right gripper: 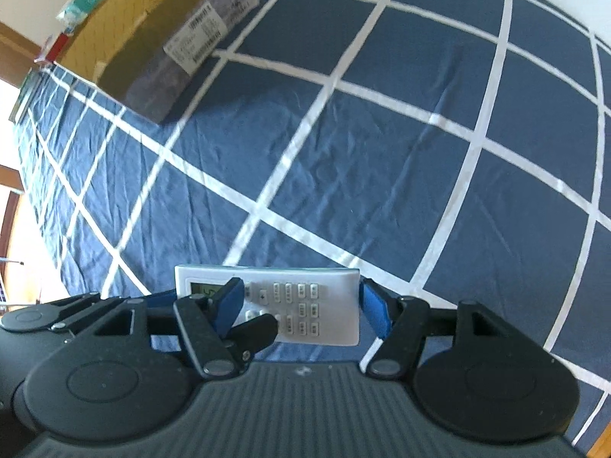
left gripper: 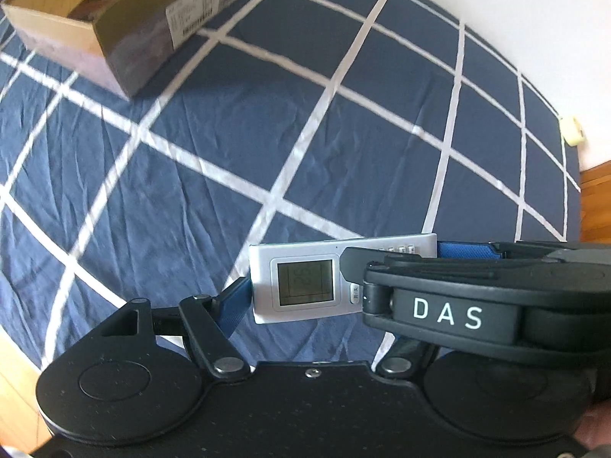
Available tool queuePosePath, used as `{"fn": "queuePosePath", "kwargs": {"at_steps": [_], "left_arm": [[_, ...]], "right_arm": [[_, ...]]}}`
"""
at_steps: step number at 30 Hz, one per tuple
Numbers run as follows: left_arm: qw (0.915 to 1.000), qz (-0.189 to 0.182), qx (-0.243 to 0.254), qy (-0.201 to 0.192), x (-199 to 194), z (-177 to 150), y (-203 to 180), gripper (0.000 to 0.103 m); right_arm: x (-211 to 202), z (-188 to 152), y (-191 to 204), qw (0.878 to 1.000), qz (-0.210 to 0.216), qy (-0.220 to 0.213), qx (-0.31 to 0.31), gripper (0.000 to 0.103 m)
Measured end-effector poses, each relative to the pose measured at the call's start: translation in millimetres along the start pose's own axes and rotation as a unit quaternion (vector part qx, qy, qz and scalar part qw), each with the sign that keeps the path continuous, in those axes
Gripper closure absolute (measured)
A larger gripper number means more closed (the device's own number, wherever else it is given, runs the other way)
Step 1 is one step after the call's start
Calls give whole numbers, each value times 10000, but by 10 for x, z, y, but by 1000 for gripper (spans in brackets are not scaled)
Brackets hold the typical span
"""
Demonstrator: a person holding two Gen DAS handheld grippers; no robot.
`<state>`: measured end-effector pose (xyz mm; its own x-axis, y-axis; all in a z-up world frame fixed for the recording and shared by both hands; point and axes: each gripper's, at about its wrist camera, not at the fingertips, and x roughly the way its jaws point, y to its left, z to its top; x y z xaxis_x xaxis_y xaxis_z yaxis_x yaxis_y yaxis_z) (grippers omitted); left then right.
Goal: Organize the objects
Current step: 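Lift the white remote with both grippers and carry it over the box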
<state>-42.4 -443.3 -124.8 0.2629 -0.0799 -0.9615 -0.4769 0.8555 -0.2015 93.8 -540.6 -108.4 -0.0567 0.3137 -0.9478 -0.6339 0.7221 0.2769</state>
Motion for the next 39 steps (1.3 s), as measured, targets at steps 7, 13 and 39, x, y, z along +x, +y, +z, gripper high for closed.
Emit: {"fn": "queuePosePath", "kwargs": {"at_steps": [7,13,39], "left_arm": [[9994,-9,291,-198,-184,219,131,33],[9979,-96,587,-247,-293,507,393,33],[9787,-279,2014,-299,-934,1986,2008,33]], "right_arm": [[-137,156,201,9995,-3,-291,126,37],[-128,353,463,9981,-66,-496,367,37],[55,1425,2303,9781,-269,-1258,1634,37]]}}
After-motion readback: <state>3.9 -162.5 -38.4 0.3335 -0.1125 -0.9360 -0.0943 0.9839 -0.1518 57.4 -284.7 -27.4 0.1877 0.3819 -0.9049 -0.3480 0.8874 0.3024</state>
